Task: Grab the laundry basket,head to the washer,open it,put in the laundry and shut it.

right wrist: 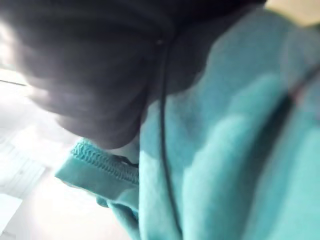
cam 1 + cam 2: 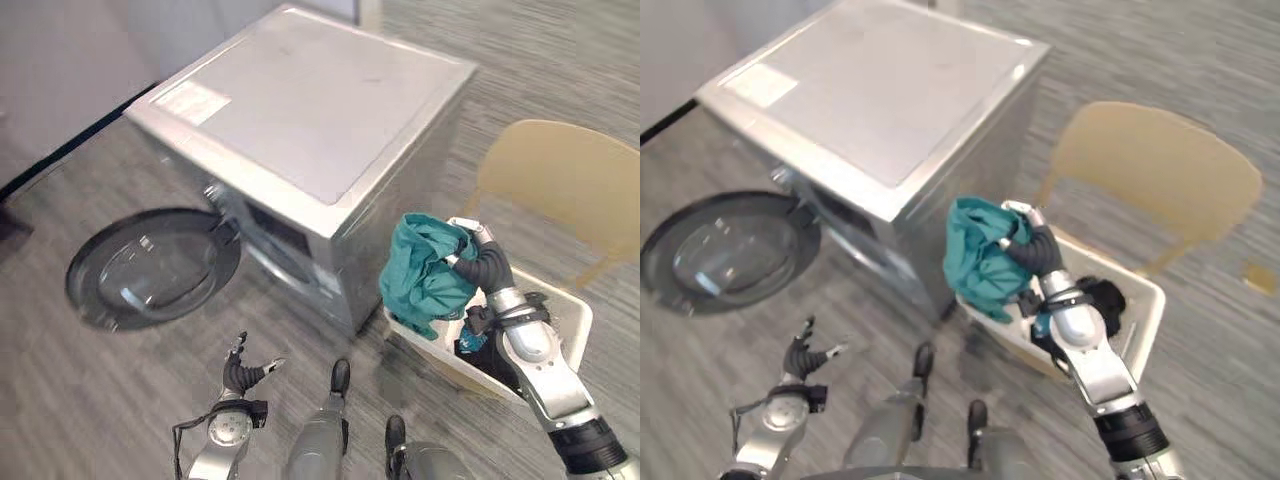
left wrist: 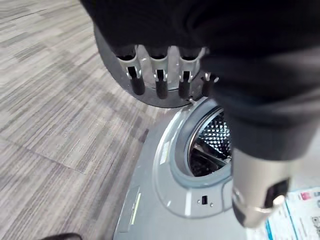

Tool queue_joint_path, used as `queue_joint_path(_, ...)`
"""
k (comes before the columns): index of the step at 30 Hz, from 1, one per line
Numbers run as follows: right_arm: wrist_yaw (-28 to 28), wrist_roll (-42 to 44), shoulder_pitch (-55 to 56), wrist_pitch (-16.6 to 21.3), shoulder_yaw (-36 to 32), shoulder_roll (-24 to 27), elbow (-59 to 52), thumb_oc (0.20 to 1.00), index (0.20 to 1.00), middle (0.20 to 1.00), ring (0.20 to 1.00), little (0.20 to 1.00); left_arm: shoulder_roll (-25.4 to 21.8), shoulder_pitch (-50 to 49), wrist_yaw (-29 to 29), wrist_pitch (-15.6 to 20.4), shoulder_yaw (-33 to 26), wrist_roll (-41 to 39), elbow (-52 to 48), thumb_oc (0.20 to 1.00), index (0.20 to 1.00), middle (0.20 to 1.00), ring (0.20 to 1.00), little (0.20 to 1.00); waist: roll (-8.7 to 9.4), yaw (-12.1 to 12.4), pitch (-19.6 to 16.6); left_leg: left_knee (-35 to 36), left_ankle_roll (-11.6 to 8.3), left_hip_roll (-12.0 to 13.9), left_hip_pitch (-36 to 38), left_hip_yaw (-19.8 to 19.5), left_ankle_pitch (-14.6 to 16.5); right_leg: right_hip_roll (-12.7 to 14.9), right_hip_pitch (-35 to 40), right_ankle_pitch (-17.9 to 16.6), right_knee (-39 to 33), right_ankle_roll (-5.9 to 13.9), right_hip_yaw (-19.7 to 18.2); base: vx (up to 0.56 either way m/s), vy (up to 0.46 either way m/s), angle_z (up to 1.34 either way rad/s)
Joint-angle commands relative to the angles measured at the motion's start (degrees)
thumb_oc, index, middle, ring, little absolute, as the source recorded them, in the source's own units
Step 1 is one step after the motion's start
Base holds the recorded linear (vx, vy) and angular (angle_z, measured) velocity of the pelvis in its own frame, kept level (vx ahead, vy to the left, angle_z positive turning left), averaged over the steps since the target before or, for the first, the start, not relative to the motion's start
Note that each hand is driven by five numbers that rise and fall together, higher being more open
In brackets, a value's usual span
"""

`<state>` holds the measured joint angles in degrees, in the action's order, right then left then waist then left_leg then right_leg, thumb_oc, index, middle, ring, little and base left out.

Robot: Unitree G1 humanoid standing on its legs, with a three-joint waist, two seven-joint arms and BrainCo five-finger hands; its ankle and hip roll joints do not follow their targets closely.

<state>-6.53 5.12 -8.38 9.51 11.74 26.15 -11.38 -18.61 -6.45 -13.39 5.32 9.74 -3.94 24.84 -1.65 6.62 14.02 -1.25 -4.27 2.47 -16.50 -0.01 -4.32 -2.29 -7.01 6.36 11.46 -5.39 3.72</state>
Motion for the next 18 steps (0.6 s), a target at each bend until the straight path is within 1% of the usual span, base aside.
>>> queue_joint_path(1,-0.6,1.4,-4.2,4.4,-2.6,-0.5,-7.0,0.200,0.200,0.200,0.200,0.200,-4.1,1.6,1.0,4.5,1.0,0.1,-7.0,1.000,1.000,1.000,1.000,1.000,3.19,-1.3,-2.1,-5.1,2.04,-2.3,-0.1,2.9,0.4,3.2,6.3,-0.4,-9.4,9.18,0.3,-0.30,-0.027,1.04)
queue_joint_path(2,0.1,1.2,-4.9,4.3,-2.0,0.0,-7.5,0.200,0.200,0.200,0.200,0.200,-5.4,1.5,2.1,5.3,2.1,1.4,-11.2,1.000,1.000,1.000,1.000,1.000,3.87,-2.2,-2.8,-7.8,2.40,-2.0,3.1,4.0,4.4,4.4,5.8,-1.3,-10.3,9.19,3.1,-0.25,0.008,1.20)
queue_joint_path(3,0.6,1.5,-5.6,4.7,-1.4,-0.1,-7.7,0.200,0.200,0.200,0.200,0.200,-6.1,2.1,2.5,5.8,2.9,2.5,-13.0,1.000,1.000,1.000,1.000,1.000,4.33,-2.7,-3.2,-9.3,2.46,-1.8,4.4,4.7,6.1,5.0,5.5,-2.0,-11.0,9.21,4.5,-0.17,0.020,1.33)
queue_joint_path(4,0.6,1.5,-5.6,4.7,-1.4,-0.1,-7.6,0.200,0.200,0.200,0.200,0.200,-6.1,2.1,2.5,5.8,2.9,2.5,-13.0,1.000,1.000,1.000,1.000,1.000,4.33,-2.7,-3.3,-9.2,2.46,-1.8,4.3,4.6,6.1,5.0,5.5,-2.1,-11.0,9.21,4.5,-0.09,0.037,1.40)
queue_joint_path(5,1.0,1.8,-6.2,4.7,-0.5,-0.1,-7.5,0.200,0.200,0.200,0.200,0.200,-6.6,2.9,3.1,6.3,3.9,2.3,-15.0,1.000,1.000,1.000,1.000,1.000,4.57,-3.2,-3.8,-8.9,2.29,-1.4,6.5,5.3,7.3,5.5,5.4,-2.5,-11.4,9.37,5.9,-0.02,0.036,1.18)
queue_joint_path(6,1.4,2.2,-6.6,4.5,0.1,-0.2,-7.4,0.200,0.200,0.200,0.200,0.200,-6.9,3.4,3.7,6.6,5.0,2.3,-16.4,1.000,1.000,1.000,1.000,1.000,4.42,-3.7,-4.5,-7.5,2.05,-0.9,9.2,6.2,8.0,5.6,5.5,-2.6,-11.6,9.48,7.0,-0.01,0.074,0.94)
queue_joint_path(7,1.9,2.3,-7.0,4.2,0.8,-0.6,-7.5,0.200,0.200,0.200,0.200,0.200,-7.2,4.2,4.4,6.7,6.1,2.5,-17.9,1.000,1.000,1.000,1.000,1.000,4.19,-4.4,-5.3,-5.2,1.97,-0.9,11.0,6.3,7.0,5.6,5.7,-3.1,-12.2,9.57,8.2,0.02,0.054,0.67)
queue_joint_path(8,1.9,2.3,-7.0,4.2,0.8,-0.6,-7.5,0.200,0.200,0.200,0.200,0.200,-7.2,4.2,4.4,6.7,6.1,2.5,-17.9,1.000,1.000,1.000,1.000,1.000,4.19,-4.4,-5.3,-5.2,1.97,-0.9,11.0,6.2,7.0,5.6,5.6,-3.1,-12.2,9.57,8.2,0.04,0.118,0.78)
queue_joint_path(9,2.8,3.3,-8.1,4.1,2.6,-1.3,-7.1,0.200,0.200,0.200,0.200,0.200,-7.7,6.2,4.7,7.2,8.5,4.3,-20.4,1.000,1.000,1.000,1.000,1.000,3.90,-4.6,-6.6,0.0,1.75,-1.2,12.9,5.8,6.5,5.4,6.2,-3.3,-12.7,9.92,9.6,0.01,0.162,0.80)
queue_joint_path(10,3.4,5.0,-9.3,3.9,5.0,-2.4,-6.2,0.200,0.200,0.200,0.200,0.200,-7.6,8.6,4.5,7.3,10.4,4.8,-22.0,1.000,1.000,1.000,1.000,1.000,4.16,-4.8,-6.9,1.7,1.67,-1.7,13.2,5.0,5.6,5.5,6.4,-4.0,-13.2,10.06,10.0,0.01,0.162,0.64)
queue_joint_path(11,3.4,5.0,-9.4,3.9,5.0,-2.4,-6.2,0.200,0.200,0.200,0.200,0.200,-7.6,8.7,4.5,7.3,10.4,4.7,-22.0,1.000,1.000,1.000,1.000,1.000,4.17,-4.8,-6.9,1.9,1.68,-1.8,13.3,4.9,5.5,5.5,6.4,-4.0,-13.3,10.07,10.0,-0.01,0.122,0.44)
queue_joint_path(13,4.3,6.9,-12.9,3.4,9.9,-4.8,-4.6,0.200,0.200,0.200,0.200,0.200,-6.5,13.8,4.1,7.1,14.4,5.7,-22.6,1.000,1.000,1.000,1.000,1.000,4.64,-4.6,-7.7,4.2,1.92,-2.0,15.1,5.1,5.3,5.5,7.1,-4.7,-13.8,10.55,10.0,0.00,0.101,0.22)
queue_joint_path(14,4.3,6.9,-13.1,3.5,9.9,-4.8,-4.5,0.200,0.200,0.200,0.200,0.200,-6.5,13.9,4.1,7.2,14.4,5.7,-22.5,1.000,1.000,1.000,1.000,1.000,4.63,-4.5,-7.6,4.4,1.92,-2.0,15.2,5.1,5.2,5.5,7.2,-4.7,-13.8,10.56,9.9,-0.01,0.095,0.11)
queue_joint_path(15,4.4,7.2,-14.3,3.2,11.3,-5.5,-3.9,0.200,0.200,0.200,0.200,0.200,-6.2,15.9,3.6,7.2,15.6,5.9,-22.3,1.000,1.000,1.000,1.000,1.000,4.80,-4.5,-7.9,4.7,2.01,-2.1,15.7,5.3,5.2,5.5,7.3,-4.8,-13.7,10.69,9.8,0.00,0.085,-0.07)
queue_joint_path(16,4.4,8.4,-17.1,3.0,13.6,-7.2,-2.9,0.200,0.200,0.200,0.200,0.200,-5.4,20.5,3.1,7.4,18.6,6.4,-21.6,1.000,1.000,1.000,1.000,1.000,5.08,-4.4,-8.3,5.7,2.27,-2.3,16.7,5.5,5.2,5.5,7.7,-4.9,-13.4,10.99,9.4,0.00,0.086,-0.09)
queue_joint_path(17,4.4,8.4,-17.2,3.0,13.6,-7.2,-2.8,0.200,0.200,0.200,0.200,0.200,-5.4,20.7,3.1,7.4,18.7,6.4,-21.5,1.000,1.000,1.000,1.000,1.000,5.09,-4.3,-8.2,5.7,2.28,-2.3,16.7,5.5,5.2,5.5,7.7,-4.9,-13.4,11.01,9.4,-0.01,0.102,-0.11)
queue_joint_path(18,4.1,9.6,-19.6,2.8,15.6,-9.2,-2.0,0.200,0.200,0.200,0.200,0.200,-4.2,24.0,2.5,7.2,21.1,6.4,-20.5,1.000,1.000,1.000,1.000,1.000,5.30,-4.3,-8.8,6.1,2.48,-2.4,17.3,5.9,5.4,5.6,7.8,-5.0,-13.2,11.25,9.1,-0.01,0.050,-0.04)
